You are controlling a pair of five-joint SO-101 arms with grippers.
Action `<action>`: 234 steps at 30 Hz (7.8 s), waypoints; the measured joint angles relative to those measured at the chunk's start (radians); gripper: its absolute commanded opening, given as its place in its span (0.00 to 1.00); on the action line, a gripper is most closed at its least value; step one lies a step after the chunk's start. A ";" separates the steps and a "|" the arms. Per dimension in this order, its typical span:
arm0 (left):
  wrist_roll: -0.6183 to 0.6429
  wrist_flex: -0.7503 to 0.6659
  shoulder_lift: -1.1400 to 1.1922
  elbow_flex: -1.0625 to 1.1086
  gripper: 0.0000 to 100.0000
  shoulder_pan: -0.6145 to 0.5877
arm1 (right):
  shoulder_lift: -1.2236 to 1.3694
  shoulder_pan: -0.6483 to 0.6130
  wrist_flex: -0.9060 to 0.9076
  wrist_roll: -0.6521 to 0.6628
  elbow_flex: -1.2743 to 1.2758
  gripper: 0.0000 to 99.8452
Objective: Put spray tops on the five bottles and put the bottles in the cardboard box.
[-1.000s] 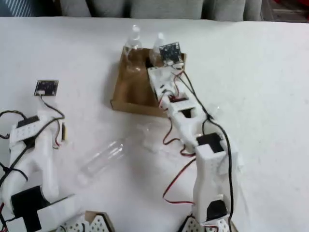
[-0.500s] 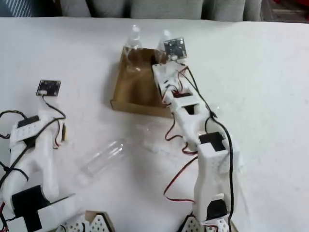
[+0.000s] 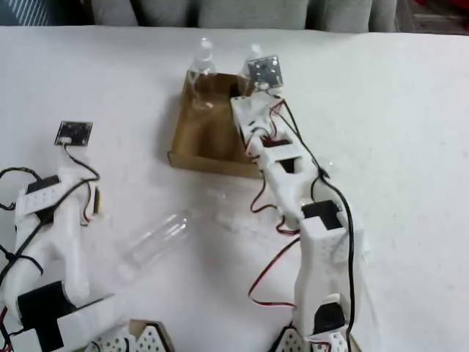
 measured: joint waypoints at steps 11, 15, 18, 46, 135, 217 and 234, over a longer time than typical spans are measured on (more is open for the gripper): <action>0.000 0.000 0.000 0.000 0.05 0.000 | 0.000 -0.002 0.005 0.000 0.000 0.21; 0.000 0.000 0.000 0.000 0.05 0.000 | 0.000 0.000 0.046 0.000 0.000 0.21; 0.000 0.000 0.000 0.000 0.05 0.000 | 0.002 0.000 0.054 0.000 0.002 0.22; 0.000 0.000 0.000 0.000 0.05 0.000 | 0.002 0.000 0.054 0.097 0.002 0.21; -0.003 0.000 0.000 0.000 0.05 0.000 | -0.239 0.037 0.413 0.034 0.037 0.26; -0.098 0.252 -0.104 -0.115 0.06 0.181 | -0.543 0.674 1.140 0.130 0.483 0.02; -0.443 0.750 -0.285 -0.216 0.24 0.626 | -0.542 0.674 1.140 0.133 0.482 0.02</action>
